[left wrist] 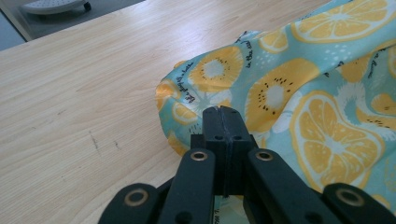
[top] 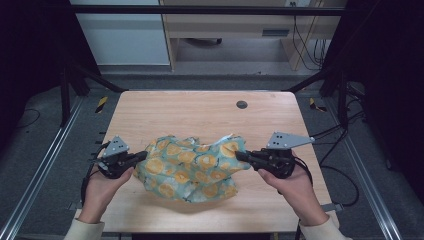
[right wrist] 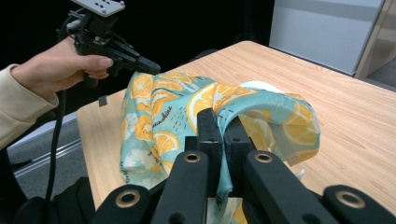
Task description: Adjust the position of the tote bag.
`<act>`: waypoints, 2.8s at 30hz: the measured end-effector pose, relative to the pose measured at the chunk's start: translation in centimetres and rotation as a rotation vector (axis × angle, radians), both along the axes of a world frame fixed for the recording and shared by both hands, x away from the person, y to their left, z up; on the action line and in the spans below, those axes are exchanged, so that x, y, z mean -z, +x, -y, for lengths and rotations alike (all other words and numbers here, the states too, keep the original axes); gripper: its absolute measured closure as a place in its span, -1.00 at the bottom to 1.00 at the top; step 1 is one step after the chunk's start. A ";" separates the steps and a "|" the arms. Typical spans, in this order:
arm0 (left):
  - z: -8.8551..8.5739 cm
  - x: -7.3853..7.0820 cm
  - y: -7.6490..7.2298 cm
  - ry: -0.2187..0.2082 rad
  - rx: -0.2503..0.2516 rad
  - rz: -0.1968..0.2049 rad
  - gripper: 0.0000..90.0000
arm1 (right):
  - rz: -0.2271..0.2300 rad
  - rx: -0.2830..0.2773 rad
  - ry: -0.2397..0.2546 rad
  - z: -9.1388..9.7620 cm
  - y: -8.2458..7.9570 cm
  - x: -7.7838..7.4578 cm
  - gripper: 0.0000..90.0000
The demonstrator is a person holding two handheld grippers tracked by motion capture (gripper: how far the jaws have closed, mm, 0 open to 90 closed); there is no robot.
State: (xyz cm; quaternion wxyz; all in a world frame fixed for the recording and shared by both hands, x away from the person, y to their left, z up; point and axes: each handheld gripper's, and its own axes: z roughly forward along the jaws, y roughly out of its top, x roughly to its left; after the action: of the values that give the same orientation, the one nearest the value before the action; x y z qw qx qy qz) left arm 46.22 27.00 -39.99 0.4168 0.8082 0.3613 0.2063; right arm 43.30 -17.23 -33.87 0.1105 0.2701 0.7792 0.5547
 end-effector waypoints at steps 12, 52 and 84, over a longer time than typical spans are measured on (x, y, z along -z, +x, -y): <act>-0.7 -1.0 -1.8 -0.021 0.020 0.038 1.00 | 0.014 0.012 -0.015 0.3 -0.1 -0.2 0.98; 2.5 6.4 -4.9 0.240 0.225 -0.143 1.00 | -0.123 0.000 -0.176 1.1 -0.7 10.7 0.97; 1.6 8.3 -2.3 0.304 0.119 -0.177 1.00 | -0.142 -0.191 -0.284 -1.5 -2.4 12.7 0.96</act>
State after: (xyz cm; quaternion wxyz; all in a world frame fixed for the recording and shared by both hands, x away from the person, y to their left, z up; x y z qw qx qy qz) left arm 43.89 25.43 -48.34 0.2678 0.8968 0.3128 0.1617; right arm 40.90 -15.76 -46.53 0.0392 0.2150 0.8777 0.4265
